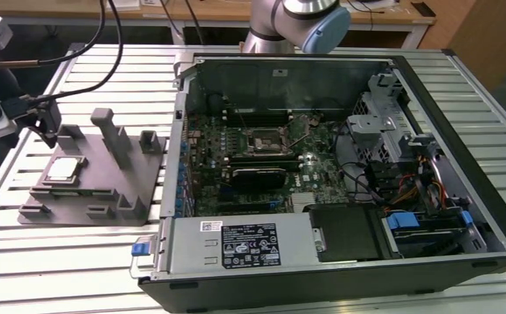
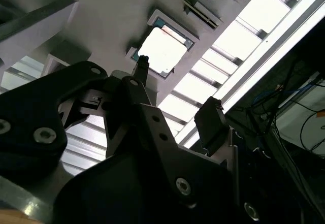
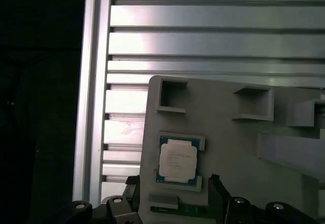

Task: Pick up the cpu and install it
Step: 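Pick up the cpu and move it towards the insertion slot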

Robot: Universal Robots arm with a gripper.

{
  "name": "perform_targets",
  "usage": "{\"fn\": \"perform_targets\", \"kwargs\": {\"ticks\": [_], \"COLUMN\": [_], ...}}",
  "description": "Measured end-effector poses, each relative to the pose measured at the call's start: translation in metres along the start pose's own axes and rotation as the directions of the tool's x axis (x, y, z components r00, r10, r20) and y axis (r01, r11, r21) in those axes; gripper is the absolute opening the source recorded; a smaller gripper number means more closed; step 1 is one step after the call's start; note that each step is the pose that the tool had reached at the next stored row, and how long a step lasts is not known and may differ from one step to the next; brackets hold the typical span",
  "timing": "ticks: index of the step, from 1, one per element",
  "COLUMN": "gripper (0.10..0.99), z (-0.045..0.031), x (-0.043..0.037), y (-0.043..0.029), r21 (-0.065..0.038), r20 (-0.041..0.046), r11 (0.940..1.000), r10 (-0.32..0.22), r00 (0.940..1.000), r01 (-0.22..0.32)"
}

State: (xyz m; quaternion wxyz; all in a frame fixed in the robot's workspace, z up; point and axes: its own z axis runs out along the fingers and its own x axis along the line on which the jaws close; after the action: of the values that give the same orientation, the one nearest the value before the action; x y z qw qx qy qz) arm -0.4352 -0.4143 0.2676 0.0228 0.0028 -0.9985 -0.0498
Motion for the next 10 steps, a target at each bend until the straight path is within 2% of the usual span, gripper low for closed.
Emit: {"fn": "perform_targets", "kwargs": {"ticks": [4, 6, 9, 10], "gripper": [0.647, 0.647, 0.647, 0.647], "z": [0.0016, 0.0025, 0.0048, 0.0051], "x": [-0.0014, -0.0032, -0.0093, -0.0102], "y": [-0.0002, -0.0004, -0.0006, -0.0006], "r21": [0.017, 0.023, 0.035, 0.038], "r20": [-0.0201, -0.0327, -0.0795, -0.0882], "r11": [0.9999, 0.9997, 0.9993, 0.9992], "r10": [0.003, 0.004, 0.011, 0.012], "r00": [0.9998, 0.9995, 0.9968, 0.9960], "r01": [-0.003, -0.004, -0.008, -0.008]}}
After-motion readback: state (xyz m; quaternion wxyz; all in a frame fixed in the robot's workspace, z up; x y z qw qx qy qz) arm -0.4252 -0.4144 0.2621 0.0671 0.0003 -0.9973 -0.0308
